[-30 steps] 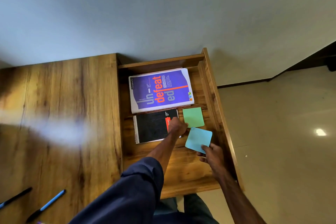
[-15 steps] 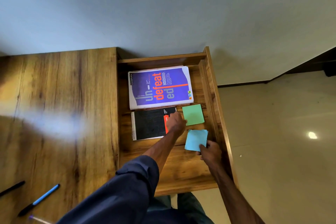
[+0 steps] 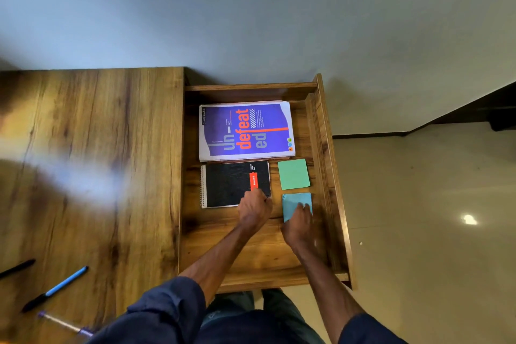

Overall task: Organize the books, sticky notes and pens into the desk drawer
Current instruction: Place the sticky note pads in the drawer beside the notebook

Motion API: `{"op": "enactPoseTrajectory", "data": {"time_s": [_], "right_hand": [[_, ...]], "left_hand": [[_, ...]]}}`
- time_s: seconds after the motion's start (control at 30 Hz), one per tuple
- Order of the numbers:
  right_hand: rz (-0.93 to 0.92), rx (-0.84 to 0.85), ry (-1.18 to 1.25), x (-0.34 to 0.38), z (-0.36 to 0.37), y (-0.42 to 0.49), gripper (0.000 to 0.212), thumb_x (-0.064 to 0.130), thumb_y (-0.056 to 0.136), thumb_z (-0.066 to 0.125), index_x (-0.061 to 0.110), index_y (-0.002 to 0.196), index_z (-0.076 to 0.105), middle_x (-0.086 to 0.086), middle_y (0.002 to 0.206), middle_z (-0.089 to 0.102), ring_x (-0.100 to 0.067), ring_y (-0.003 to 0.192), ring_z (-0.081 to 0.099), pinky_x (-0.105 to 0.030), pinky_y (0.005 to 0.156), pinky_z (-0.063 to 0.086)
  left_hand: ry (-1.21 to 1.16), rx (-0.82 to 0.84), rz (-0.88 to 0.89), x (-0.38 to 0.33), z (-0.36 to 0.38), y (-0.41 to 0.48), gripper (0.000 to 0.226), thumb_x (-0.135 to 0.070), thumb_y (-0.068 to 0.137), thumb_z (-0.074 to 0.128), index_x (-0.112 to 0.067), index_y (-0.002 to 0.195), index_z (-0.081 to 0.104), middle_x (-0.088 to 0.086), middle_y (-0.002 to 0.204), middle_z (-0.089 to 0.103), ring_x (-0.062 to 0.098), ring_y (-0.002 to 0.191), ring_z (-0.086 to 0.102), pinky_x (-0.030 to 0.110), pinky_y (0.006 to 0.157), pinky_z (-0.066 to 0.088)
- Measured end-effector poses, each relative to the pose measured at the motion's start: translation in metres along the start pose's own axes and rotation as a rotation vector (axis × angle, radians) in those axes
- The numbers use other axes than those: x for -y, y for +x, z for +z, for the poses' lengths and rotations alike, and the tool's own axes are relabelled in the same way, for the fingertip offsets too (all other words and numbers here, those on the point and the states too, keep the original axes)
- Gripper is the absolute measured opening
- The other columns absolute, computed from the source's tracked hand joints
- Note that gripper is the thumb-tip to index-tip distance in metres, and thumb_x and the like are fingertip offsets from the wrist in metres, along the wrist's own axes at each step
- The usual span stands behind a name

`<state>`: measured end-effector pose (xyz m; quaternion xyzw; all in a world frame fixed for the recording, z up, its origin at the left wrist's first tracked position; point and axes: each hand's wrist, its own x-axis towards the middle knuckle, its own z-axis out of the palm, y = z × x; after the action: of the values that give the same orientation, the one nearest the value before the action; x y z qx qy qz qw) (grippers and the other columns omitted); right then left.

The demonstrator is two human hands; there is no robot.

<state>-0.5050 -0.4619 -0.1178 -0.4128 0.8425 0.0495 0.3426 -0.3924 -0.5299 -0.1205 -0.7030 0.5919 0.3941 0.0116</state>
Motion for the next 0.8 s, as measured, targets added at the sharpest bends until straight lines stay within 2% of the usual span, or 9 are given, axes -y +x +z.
{"op": "enactPoseTrajectory", "data": {"time_s": [0.1,0.23,0.4,0.67,0.8], "right_hand": [[-0.133,0.088,-0.017,-0.002,0.020,-0.009,0.071,0.010,0.092,0.060,0.012,0.154,0.025,-0.017,0.165,0.013,-0.034,0.150,0.023,-0.046,0.111,0.043],[-0.191,0.078,-0.100,-0.013,0.032,-0.007,0.072,0.019,0.095,0.059,0.019,0.155,0.019,-0.015,0.167,0.003,-0.037,0.151,0.017,-0.050,0.107,0.046],[-0.181,0.081,-0.100,-0.015,0.028,0.000,0.066,0.024,0.097,0.055,0.021,0.154,0.022,-0.012,0.167,0.001,-0.035,0.152,0.017,-0.052,0.108,0.044],[-0.187,0.091,-0.073,-0.017,0.028,0.000,0.068,0.020,0.097,0.055,0.019,0.155,0.020,-0.012,0.168,0.000,-0.035,0.153,0.014,-0.049,0.108,0.043],[-0.186,-0.010,0.028,-0.018,0.025,-0.007,0.069,0.013,0.095,0.062,0.014,0.154,0.026,-0.011,0.166,0.017,-0.030,0.152,0.021,-0.044,0.113,0.041]], "left_hand": [[-0.014,0.006,0.007,0.005,-0.004,-0.012,0.024,-0.025,0.096,0.065,-0.011,0.077,0.072,-0.001,0.067,0.064,0.011,0.057,0.060,0.023,0.049,0.047],[-0.003,0.015,-0.005,0.019,-0.007,-0.023,0.018,-0.028,0.094,0.064,-0.015,0.086,0.074,-0.002,0.077,0.069,0.013,0.068,0.066,0.032,0.061,0.060],[-0.005,0.030,0.005,0.031,-0.011,-0.035,0.016,-0.023,0.095,0.063,-0.016,0.084,0.072,-0.002,0.075,0.068,0.010,0.064,0.062,0.020,0.048,0.046],[-0.019,0.045,-0.002,0.034,-0.016,-0.042,0.015,-0.022,0.094,0.063,-0.017,0.083,0.071,-0.003,0.074,0.068,0.010,0.067,0.065,0.026,0.057,0.057],[-0.008,0.043,0.001,0.038,-0.023,-0.046,0.014,-0.024,0.095,0.062,-0.017,0.087,0.072,-0.004,0.077,0.068,0.010,0.069,0.066,0.026,0.057,0.057]]}}
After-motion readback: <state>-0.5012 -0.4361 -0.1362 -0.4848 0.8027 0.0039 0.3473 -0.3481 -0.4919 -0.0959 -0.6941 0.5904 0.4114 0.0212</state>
